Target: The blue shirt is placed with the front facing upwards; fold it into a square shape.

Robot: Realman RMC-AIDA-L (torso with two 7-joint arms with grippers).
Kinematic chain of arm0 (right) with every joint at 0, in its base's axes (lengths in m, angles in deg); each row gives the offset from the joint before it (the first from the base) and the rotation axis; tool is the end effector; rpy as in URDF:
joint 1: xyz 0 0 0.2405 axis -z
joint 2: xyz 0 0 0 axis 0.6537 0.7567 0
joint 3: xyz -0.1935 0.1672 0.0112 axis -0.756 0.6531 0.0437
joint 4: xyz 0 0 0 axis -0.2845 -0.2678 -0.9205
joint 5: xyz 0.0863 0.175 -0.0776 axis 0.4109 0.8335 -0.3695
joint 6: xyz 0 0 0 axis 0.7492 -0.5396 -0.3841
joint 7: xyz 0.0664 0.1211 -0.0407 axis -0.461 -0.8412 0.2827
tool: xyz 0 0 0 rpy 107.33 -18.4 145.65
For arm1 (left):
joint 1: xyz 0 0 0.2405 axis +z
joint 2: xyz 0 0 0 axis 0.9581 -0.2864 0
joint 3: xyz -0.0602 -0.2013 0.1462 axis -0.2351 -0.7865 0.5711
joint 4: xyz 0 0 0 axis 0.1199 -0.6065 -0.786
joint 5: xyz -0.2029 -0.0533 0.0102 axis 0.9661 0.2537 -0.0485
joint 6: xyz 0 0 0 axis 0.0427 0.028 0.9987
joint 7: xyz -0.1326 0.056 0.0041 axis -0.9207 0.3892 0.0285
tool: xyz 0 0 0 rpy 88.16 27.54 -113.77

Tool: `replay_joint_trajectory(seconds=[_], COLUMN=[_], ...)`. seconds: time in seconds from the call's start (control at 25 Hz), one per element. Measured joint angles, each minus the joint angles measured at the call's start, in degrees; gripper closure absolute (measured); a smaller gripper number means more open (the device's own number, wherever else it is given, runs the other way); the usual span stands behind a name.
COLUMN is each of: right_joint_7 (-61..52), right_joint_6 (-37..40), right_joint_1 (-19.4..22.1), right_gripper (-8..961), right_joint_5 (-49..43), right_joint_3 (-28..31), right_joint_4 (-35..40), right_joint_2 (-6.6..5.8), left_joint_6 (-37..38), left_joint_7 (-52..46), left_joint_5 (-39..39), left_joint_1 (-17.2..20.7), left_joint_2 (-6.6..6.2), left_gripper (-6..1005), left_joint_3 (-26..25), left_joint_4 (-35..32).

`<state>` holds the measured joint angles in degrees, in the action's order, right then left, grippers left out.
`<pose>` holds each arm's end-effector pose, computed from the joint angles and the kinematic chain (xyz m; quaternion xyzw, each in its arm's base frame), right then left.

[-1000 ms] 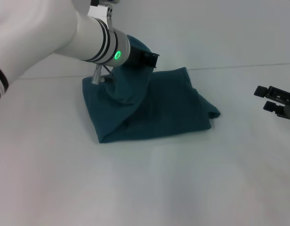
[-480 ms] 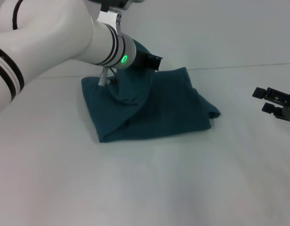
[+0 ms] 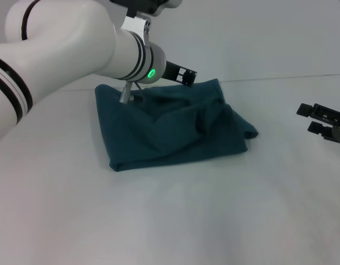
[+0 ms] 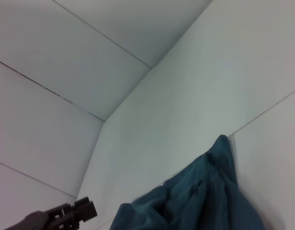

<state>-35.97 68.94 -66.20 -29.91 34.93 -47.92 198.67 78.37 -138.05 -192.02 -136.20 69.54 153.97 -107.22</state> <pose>0.3428 0.3448 0.0716 -0.6634 0.6161 0.3662 0.2151 -0.0529 0.4668 -0.0803 -0.8834 -0.3117 -0.0327 0.3485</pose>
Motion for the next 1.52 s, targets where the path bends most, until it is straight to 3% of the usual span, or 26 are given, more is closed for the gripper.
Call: replay_joint_trajectory(seconds=[0.12, 0.36, 0.56, 0.96, 1.08, 1.24, 1.52], right_joint_7=[0.0, -0.04, -0.11, -0.7, -0.72, -0.74, -0.76], right_joint_6=[0.01, 0.03, 0.01, -0.07, -0.1, -0.09, -0.08], right_joint_1=[-0.03, -0.09, -0.12, -1.23, -1.42, -1.87, -2.21], right_gripper=[26, 25, 25, 26, 25, 25, 26], right_joint_5=[0.0, 0.0, -0.38, -3.83, -4.13, -5.52, -6.63], right_joint_3=[-0.16, -0.28, -0.31, -0.27, -0.3, -0.32, -0.32], right_joint_4=[0.02, 0.02, 0.02, 0.02, 0.02, 0.0, 0.0], right_joint_2=[-0.07, -0.32, -0.62, -1.46, -1.59, -1.8, -1.79], left_joint_6=[-0.1, -0.26, 4.84, 18.26, 23.73, 27.03, 23.65], left_joint_7=[0.01, 0.05, 0.01, 5.71, 8.7, 11.31, 15.17], left_joint_5=[1.16, 8.8, 15.55, 28.75, 33.11, 35.6, 35.22], left_joint_1=[0.79, 8.74, 12.58, 17.13, 18.2, 19.35, 22.03], left_joint_2=[-0.03, -0.41, -0.53, -1.47, -2.68, -4.64, -5.19], left_gripper=[777, 578, 379, 359, 359, 360, 361], left_joint_3=[0.2, -0.78, -7.75, -25.18, -29.31, -30.77, -30.76], left_joint_4=[-1.97, -13.04, -14.76, -9.69, -7.38, -3.48, -0.76])
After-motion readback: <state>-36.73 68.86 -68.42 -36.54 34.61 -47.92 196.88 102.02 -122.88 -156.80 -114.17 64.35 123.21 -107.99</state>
